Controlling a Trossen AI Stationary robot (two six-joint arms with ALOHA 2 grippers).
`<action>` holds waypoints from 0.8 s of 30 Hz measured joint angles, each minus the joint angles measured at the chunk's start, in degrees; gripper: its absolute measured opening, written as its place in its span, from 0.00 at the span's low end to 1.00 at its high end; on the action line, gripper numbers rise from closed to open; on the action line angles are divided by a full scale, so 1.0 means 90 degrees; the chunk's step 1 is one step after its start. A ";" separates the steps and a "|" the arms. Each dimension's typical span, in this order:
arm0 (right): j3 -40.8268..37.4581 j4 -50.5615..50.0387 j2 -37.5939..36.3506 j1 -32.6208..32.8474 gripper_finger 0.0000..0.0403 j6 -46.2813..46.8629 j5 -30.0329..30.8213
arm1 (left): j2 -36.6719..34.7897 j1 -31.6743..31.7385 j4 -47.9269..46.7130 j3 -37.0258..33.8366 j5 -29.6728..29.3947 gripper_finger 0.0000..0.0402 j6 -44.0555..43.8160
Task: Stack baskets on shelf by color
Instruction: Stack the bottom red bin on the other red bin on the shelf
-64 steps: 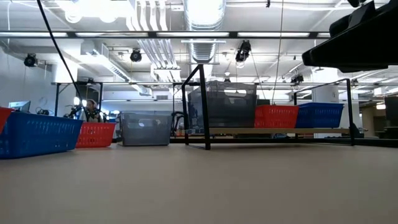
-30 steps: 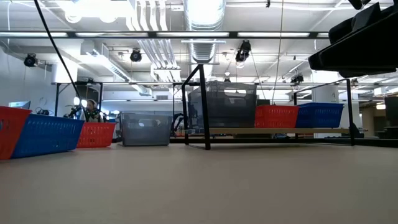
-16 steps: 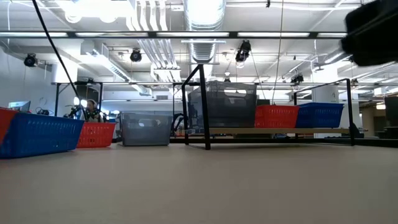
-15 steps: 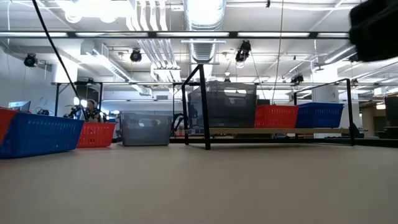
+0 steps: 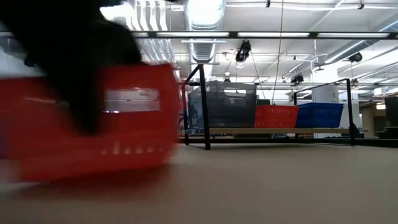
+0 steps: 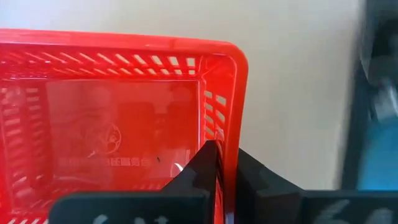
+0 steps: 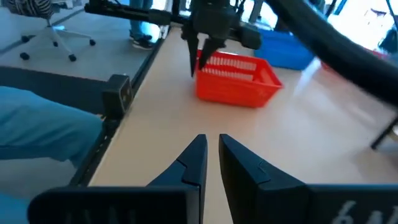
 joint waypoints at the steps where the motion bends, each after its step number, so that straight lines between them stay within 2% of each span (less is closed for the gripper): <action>1: 0.0000 -0.0304 -0.0098 0.0078 0.08 0.0278 0.0077 | 0.0119 0.0175 0.0054 0.0174 -0.0117 0.00 0.0175; 8: 0.0000 -0.1806 -0.0306 0.0271 0.08 0.1970 0.0216 | 0.0732 0.1271 0.1856 0.0970 -0.0184 0.00 0.1372; 15: 0.0000 -0.1938 0.0011 0.0268 0.08 0.2134 0.0203 | 0.0939 0.1811 0.3186 0.0960 0.0044 0.00 0.1779; 19: 0.0000 -0.1927 0.0154 0.0268 0.08 0.2146 0.0162 | 0.0950 0.1933 0.3289 0.0931 0.0056 0.01 0.1770; 24: 0.0000 -0.1870 0.0330 0.0262 0.08 0.2152 0.0162 | 0.0952 0.1956 0.3334 0.0919 0.0087 0.13 0.1754</action>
